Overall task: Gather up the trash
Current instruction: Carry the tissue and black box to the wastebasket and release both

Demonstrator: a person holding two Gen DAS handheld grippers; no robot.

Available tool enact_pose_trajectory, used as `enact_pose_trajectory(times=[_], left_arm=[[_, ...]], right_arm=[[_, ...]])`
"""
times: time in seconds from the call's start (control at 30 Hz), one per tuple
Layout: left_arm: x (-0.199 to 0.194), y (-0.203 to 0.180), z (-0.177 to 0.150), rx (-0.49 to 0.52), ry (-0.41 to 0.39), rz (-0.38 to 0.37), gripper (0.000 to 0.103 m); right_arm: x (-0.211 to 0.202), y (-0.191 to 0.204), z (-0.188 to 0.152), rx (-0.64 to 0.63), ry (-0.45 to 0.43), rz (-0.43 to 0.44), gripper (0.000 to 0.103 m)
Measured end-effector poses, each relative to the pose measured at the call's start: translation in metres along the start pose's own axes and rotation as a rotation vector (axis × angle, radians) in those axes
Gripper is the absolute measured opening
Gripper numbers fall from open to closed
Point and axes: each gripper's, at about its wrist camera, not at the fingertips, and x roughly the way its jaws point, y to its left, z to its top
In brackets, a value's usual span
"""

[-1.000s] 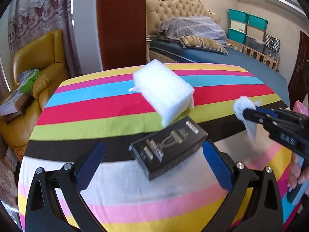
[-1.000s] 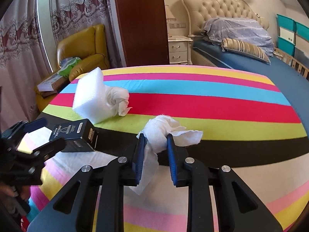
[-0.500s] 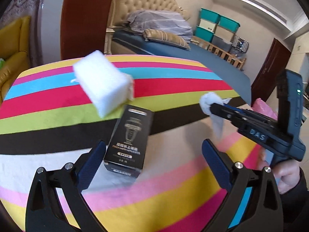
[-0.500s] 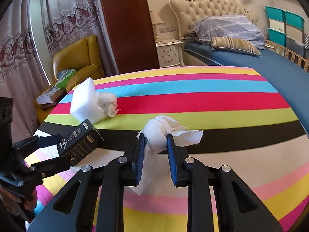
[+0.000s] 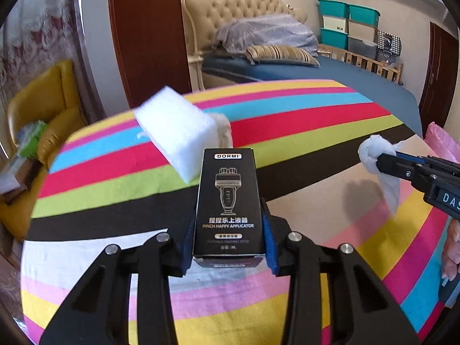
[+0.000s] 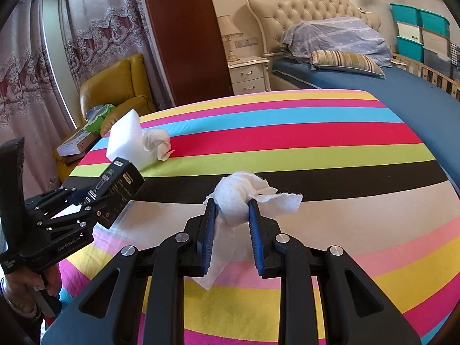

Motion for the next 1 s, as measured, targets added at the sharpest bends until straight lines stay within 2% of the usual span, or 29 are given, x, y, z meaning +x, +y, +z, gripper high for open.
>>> enact_pose_trajectory(times=[0.23, 0.4, 0.67, 1.0], left_arm=[[-0.024, -0.004, -0.013, -0.026, -0.080, 0.005, 0.038], [-0.036, -0.007, -0.019, -0.039, -0.116, -0.024, 0.038], [-0.055, -0.035, -0.012, -0.034, -0.192, -0.065, 0.038], [-0.071, -0.077, -0.001, -0.002, -0.250, -0.116, 0.038]], right_arm=[[-0.005, 0.004, 0.000, -0.021, -0.020, -0.003, 0.024], [-0.013, 0.004, -0.003, -0.038, -0.040, -0.008, 0.023], [-0.037, 0.003, -0.005, -0.069, -0.096, -0.025, 0.023], [-0.073, -0.024, -0.013, -0.053, -0.162, -0.068, 0.023]])
